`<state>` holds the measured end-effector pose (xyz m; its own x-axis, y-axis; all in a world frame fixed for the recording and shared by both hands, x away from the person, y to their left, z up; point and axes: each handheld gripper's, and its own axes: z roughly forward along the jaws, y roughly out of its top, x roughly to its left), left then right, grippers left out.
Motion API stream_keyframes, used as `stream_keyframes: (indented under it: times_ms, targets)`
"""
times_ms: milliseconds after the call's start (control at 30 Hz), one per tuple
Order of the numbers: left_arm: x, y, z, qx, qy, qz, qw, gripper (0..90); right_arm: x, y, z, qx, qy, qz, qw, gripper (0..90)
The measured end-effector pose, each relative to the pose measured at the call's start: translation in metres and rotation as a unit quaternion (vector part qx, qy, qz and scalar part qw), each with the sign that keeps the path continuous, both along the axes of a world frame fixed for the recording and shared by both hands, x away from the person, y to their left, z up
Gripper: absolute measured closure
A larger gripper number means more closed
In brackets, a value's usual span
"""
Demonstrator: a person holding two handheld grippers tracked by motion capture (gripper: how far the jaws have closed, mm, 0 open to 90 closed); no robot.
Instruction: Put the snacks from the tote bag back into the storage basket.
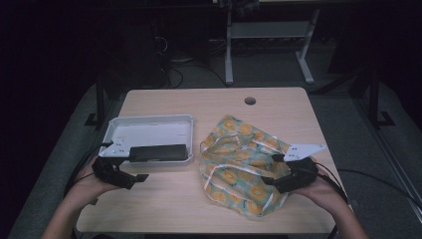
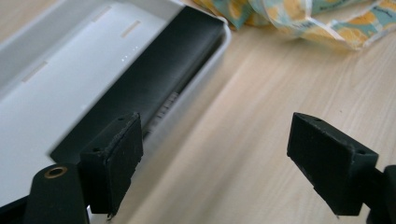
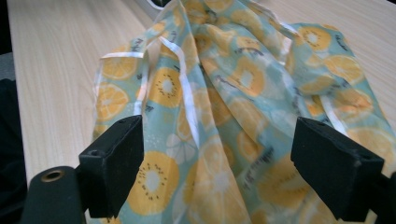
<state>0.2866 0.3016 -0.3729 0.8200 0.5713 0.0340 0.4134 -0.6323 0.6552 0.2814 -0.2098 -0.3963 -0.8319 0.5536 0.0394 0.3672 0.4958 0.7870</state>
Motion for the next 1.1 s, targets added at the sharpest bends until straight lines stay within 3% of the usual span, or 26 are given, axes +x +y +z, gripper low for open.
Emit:
stream_keyframes:
  times_ms: [200,333,433,733,833,900,967,1100]
  targets:
    - [-0.02,-0.01,-0.017,-0.014,-0.004,0.006,0.9999,18.2,-0.012,-0.014,-0.003,0.002,-0.004,-0.029,0.9996,16.7]
    - [-0.03,-0.013,-0.027,-0.01,-0.009,0.005,0.9999,18.2,-0.024,-0.027,-0.005,0.006,-0.008,-0.054,0.9985,16.7]
    - [-0.035,-0.011,-0.037,-0.021,-0.011,0.014,0.9996,18.2,-0.034,-0.037,-0.01,0.013,-0.004,-0.077,0.997,16.7]
    - [-0.047,-0.005,-0.058,-0.014,-0.003,0.039,0.9991,17.2,-0.063,-0.06,-0.033,0.01,0.013,-0.131,0.9913,16.7]
    - [-0.045,-0.004,-0.06,-0.018,-0.001,0.038,0.9991,16.0,-0.064,-0.064,-0.034,0.005,0.01,-0.137,0.9905,16.7]
    - [-0.042,-0.006,-0.062,-0.022,0.002,0.032,0.9993,15.0,-0.06,-0.065,-0.034,-0.004,-0.002,-0.128,0.9918,16.7]
    - [-0.04,-0.008,-0.063,-0.012,-0.002,0.025,0.9996,15.0,-0.056,-0.067,-0.034,-0.005,-0.006,-0.125,0.9921,16.7]
    - [-0.039,-0.01,-0.065,-0.011,-0.005,0.026,0.9996,14.9,-0.055,-0.072,-0.035,0.006,-0.007,-0.132,0.9912,16.7]
